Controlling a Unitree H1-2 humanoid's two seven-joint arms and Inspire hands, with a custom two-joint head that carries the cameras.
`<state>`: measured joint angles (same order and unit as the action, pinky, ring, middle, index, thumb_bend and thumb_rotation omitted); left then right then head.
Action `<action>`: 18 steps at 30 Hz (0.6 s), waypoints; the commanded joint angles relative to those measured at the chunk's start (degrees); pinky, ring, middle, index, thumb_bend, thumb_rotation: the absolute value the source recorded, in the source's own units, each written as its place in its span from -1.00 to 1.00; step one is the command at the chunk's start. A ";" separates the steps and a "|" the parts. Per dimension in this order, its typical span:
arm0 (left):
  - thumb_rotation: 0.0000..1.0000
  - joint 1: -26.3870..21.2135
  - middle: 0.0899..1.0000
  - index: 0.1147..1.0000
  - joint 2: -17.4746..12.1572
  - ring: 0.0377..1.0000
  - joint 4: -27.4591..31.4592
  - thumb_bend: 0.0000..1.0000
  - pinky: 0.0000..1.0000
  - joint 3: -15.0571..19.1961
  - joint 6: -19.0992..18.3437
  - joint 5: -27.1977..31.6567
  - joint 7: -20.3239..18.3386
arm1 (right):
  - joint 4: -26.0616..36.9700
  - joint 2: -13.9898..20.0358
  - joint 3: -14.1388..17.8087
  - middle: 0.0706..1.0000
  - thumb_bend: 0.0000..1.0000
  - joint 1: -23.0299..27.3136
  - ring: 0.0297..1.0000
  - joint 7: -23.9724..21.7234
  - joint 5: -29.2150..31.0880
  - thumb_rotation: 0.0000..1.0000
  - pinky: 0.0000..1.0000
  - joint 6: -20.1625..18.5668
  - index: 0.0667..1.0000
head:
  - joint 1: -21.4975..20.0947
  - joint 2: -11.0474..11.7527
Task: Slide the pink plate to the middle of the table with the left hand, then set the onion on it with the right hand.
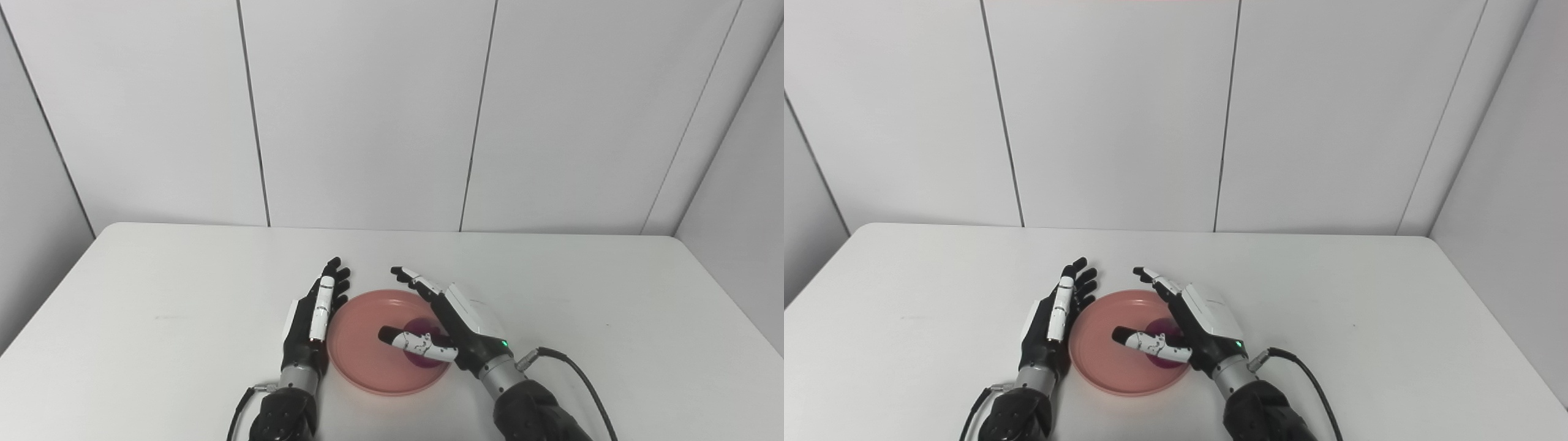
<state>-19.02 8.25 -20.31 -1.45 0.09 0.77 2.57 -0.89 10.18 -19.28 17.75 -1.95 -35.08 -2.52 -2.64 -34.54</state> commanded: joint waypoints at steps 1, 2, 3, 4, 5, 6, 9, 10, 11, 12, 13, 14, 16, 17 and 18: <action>1.00 -0.96 0.77 0.76 -0.47 0.80 0.49 0.05 0.83 0.09 -0.45 0.06 -0.27 | 1.29 0.61 1.42 0.71 0.84 1.20 0.68 2.26 0.25 0.87 0.53 3.70 0.80 | 0.01 0.06; 1.00 -0.94 0.77 0.76 -0.51 0.80 0.52 0.05 0.83 0.08 -0.44 0.04 -0.30 | 1.07 0.70 1.68 0.71 0.83 1.12 0.68 2.68 0.26 0.87 0.52 4.04 0.80 | 0.01 0.05; 1.00 -0.89 0.77 0.76 -0.50 0.80 0.62 0.05 0.83 0.10 -0.53 0.08 -0.30 | 0.77 0.78 2.11 0.71 0.82 0.93 0.68 3.14 0.50 0.87 0.52 4.43 0.79 | 0.08 0.01; 1.00 -0.85 0.76 0.76 -0.49 0.80 0.69 0.05 0.84 0.12 -0.59 0.12 -0.30 | 0.56 0.84 2.60 0.71 0.81 0.71 0.68 3.43 0.97 0.88 0.51 4.83 0.79 | 0.08 0.01; 1.00 -0.80 0.76 0.76 -0.49 0.80 0.79 0.05 0.84 0.10 -0.72 0.07 -0.26 | 0.42 0.91 3.13 0.72 0.80 0.46 0.68 3.57 1.67 0.88 0.51 5.22 0.79 | 0.18 0.00; 1.00 -0.76 0.76 0.76 -0.51 0.80 0.90 0.05 0.85 0.09 -0.88 0.06 -0.26 | 0.41 0.99 3.66 0.73 0.80 0.22 0.68 3.58 2.29 0.88 0.52 5.35 0.79 | 0.26 -0.14; 1.00 -0.71 0.76 0.76 -0.70 0.80 1.16 0.05 0.86 0.11 -1.25 0.06 -0.34 | 0.61 1.08 5.23 0.77 0.81 -0.45 0.73 2.74 4.87 0.92 0.59 5.23 0.82 | 0.32 -0.14; 1.00 -0.70 0.77 0.76 -0.83 0.80 1.25 0.04 0.86 0.12 -1.31 0.10 -0.43 | 0.71 1.13 5.79 0.78 0.81 -0.75 0.75 2.46 5.84 0.94 0.61 5.08 0.84 | 0.32 -0.14; 1.00 -0.68 0.77 0.77 -1.00 0.81 1.33 0.04 0.86 0.07 -1.36 -0.01 -0.47 | 0.90 1.13 6.39 0.80 0.80 -1.12 0.77 2.24 6.75 0.96 0.63 4.69 0.86 | 0.32 -0.13; 1.00 -0.67 0.77 0.77 -1.19 0.81 1.40 0.03 0.86 -0.04 -1.35 -0.25 -0.48 | 0.86 1.15 6.93 0.82 0.79 -1.47 0.78 2.25 7.52 0.97 0.62 4.64 0.88 | 0.36 -0.06; 1.00 -0.65 0.77 0.77 -1.36 0.81 1.46 0.03 0.86 -0.15 -1.33 -0.51 -0.45 | 0.74 1.13 7.44 0.84 0.77 -1.80 0.78 2.29 8.23 0.98 0.61 4.62 0.90 | 0.40 -0.08; 1.00 -0.63 0.77 0.77 -1.53 0.81 1.50 0.03 0.86 -0.23 -1.31 -0.66 -0.43 | 0.58 1.05 7.92 0.86 0.75 -2.07 0.79 2.24 8.91 0.99 0.61 4.41 0.91 | 0.41 0.00; 1.00 -0.64 0.77 0.76 -1.86 0.80 1.38 0.03 0.85 -0.34 -1.08 -0.67 -0.53 | -0.05 0.88 8.94 0.89 0.75 -2.49 0.80 1.79 10.65 1.00 0.62 3.84 0.92 | 0.44 -0.04; 1.00 -0.66 0.77 0.76 -2.01 0.80 1.26 0.03 0.85 -0.38 -0.91 -0.61 -0.62 | -0.40 0.83 9.41 0.90 0.75 -2.66 0.82 1.50 11.58 1.00 0.64 3.55 0.92 | 0.44 -0.04; 1.00 -0.65 0.77 0.76 -2.15 0.80 1.20 0.03 0.84 -0.37 -0.82 -0.51 -0.73 | -1.05 0.76 10.05 0.90 0.76 -2.83 0.83 1.09 12.88 1.00 0.65 3.20 0.92 | 0.44 -0.09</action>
<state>-18.95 6.71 -19.56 -1.86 -1.03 0.61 2.03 -2.21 10.97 -10.46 13.29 -0.66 -24.03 -0.07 -2.29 -34.72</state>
